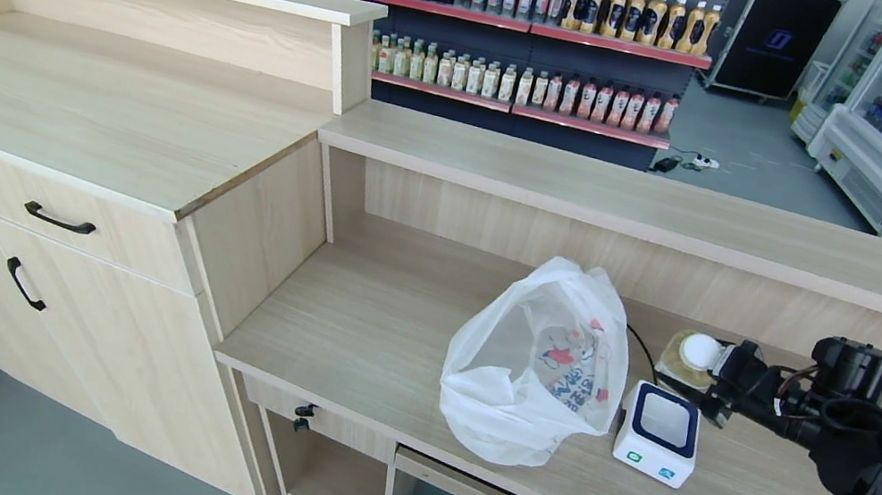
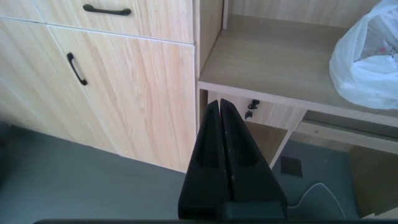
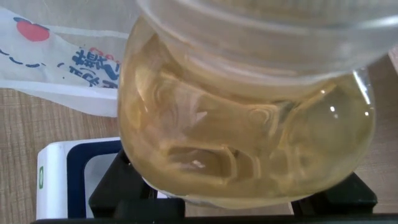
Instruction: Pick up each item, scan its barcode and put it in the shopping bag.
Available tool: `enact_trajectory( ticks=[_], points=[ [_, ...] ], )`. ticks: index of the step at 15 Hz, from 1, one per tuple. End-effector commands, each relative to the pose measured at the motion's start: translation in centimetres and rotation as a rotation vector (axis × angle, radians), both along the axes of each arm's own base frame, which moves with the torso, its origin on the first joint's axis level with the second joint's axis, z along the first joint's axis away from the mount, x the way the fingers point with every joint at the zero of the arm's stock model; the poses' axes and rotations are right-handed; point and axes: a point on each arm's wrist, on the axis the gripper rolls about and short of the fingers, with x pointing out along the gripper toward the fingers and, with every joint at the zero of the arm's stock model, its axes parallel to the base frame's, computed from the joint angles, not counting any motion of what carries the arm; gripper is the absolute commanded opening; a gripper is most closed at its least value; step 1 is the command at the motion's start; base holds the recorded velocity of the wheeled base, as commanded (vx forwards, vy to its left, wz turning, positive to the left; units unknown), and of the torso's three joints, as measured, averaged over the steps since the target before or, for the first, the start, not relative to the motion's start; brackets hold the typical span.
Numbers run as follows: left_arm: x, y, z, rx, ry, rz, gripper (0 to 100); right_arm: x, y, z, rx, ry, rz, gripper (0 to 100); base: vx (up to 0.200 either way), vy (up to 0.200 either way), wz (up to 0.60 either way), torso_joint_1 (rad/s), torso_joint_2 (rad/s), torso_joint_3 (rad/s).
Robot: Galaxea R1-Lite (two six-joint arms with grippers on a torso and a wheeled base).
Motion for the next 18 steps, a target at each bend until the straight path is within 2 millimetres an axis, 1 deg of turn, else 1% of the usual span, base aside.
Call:
enact_trajectory(
  ticks=[1, 10, 12, 15, 18],
  points=[
    [0.0, 0.0, 0.0, 0.000, 0.000, 0.001, 0, 0.2, 0.0, -0.2, 0.001, 0.002, 0.002, 0, 0.000, 0.000, 0.00, 0.000, 0.00, 0.000],
    [0.0, 0.0, 0.0, 0.000, 0.000, 0.001, 0, 0.2, 0.0, -1.0, -0.007, 0.014, 0.001, 0, 0.000, 0.000, 0.00, 0.000, 0.00, 0.000],
    [0.0, 0.0, 0.0, 0.000, 0.000, 0.001, 0, 0.5, 0.1, -1.2, -0.006, 0.012, 0.004, 0, 0.000, 0.000, 0.00, 0.000, 0.00, 0.000],
    [0.0, 0.0, 0.0, 0.000, 0.000, 0.001, 0, 1.2, 0.6, -1.4, -0.006, 0.002, 0.022, 0, 0.000, 0.000, 0.00, 0.000, 0.00, 0.000],
    [0.0, 0.0, 0.0, 0.000, 0.000, 0.001, 0, 1.3, 0.7, -1.6, -0.005, 0.010, 0.022, 0, 0.000, 0.000, 0.00, 0.000, 0.00, 0.000]
  ],
)
